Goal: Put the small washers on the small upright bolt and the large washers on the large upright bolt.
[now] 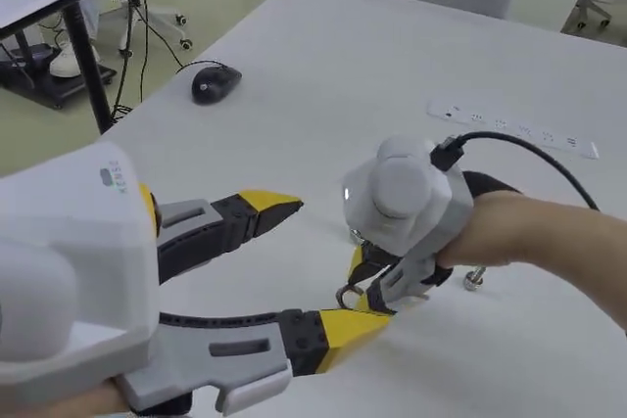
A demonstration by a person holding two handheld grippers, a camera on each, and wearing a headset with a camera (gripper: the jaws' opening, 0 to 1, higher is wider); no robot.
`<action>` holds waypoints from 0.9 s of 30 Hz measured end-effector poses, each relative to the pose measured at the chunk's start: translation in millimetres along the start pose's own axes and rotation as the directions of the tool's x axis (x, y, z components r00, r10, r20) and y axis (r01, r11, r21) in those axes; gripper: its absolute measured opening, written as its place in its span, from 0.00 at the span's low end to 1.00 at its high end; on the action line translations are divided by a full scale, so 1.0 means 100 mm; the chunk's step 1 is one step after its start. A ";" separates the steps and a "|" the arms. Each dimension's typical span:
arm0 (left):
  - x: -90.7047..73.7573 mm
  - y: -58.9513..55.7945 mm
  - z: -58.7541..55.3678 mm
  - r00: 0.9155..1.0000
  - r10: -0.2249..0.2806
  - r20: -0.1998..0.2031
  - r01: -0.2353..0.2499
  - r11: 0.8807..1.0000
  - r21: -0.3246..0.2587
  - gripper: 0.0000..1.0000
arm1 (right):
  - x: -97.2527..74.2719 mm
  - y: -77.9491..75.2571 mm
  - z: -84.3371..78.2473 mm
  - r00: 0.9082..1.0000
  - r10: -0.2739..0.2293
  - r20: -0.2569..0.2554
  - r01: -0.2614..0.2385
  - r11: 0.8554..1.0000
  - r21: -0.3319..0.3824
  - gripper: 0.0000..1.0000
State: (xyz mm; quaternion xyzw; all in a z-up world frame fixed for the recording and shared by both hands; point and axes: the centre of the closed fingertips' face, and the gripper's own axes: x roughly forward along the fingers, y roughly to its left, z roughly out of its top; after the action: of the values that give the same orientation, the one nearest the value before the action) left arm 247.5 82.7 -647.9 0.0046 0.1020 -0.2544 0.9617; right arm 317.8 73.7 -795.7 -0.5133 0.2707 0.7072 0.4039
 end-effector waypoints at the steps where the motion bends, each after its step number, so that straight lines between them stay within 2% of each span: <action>1: 0.01 0.00 -0.01 1.000 -0.003 -0.004 0.003 1.000 0.001 0.61 | -0.04 -0.02 -0.02 1.000 -0.009 0.002 0.009 1.000 0.005 0.22; 6: 0.09 -0.03 -0.04 0.999 -0.028 -0.022 0.028 1.000 0.008 0.61 | -0.28 -0.14 -0.12 0.998 -0.045 0.033 0.043 0.998 0.049 0.22; 8: 0.11 -0.03 -0.06 0.999 -0.034 -0.035 0.035 0.999 0.015 0.61 | -0.36 -0.21 -0.21 0.998 -0.066 0.023 0.064 0.996 0.061 0.22; 13: 0.17 -0.03 -0.05 0.998 -0.052 -0.038 0.053 0.998 0.019 0.61 | -0.55 -0.39 -0.36 0.994 -0.111 0.012 0.110 0.990 0.087 0.22; 15: 0.18 -0.04 -0.05 0.998 -0.057 -0.039 0.058 0.998 0.019 0.61 | -0.61 -0.44 -0.34 0.992 -0.123 0.017 0.121 0.988 0.091 0.22; 19: 0.19 -0.04 -0.06 0.997 -0.063 -0.045 0.064 0.998 0.016 0.61 | -0.68 -0.65 -0.30 0.988 -0.150 0.032 0.146 0.984 0.102 0.22; 25: 0.21 -0.02 -0.08 0.996 -0.070 -0.056 0.071 0.997 0.011 0.61 | -0.68 -0.90 -0.12 0.984 -0.171 0.042 0.168 0.982 0.083 0.22; 27: 0.22 -0.02 -0.09 0.995 -0.073 -0.062 0.074 0.997 0.016 0.61 | -0.65 -0.95 -0.04 0.986 -0.159 0.053 0.154 0.984 0.090 0.22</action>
State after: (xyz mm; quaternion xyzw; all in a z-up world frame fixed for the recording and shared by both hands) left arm 263.2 70.4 -660.6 0.0175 0.1293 -0.2904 0.9480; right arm 410.0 101.3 -733.1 -0.4937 0.2471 0.6761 0.4879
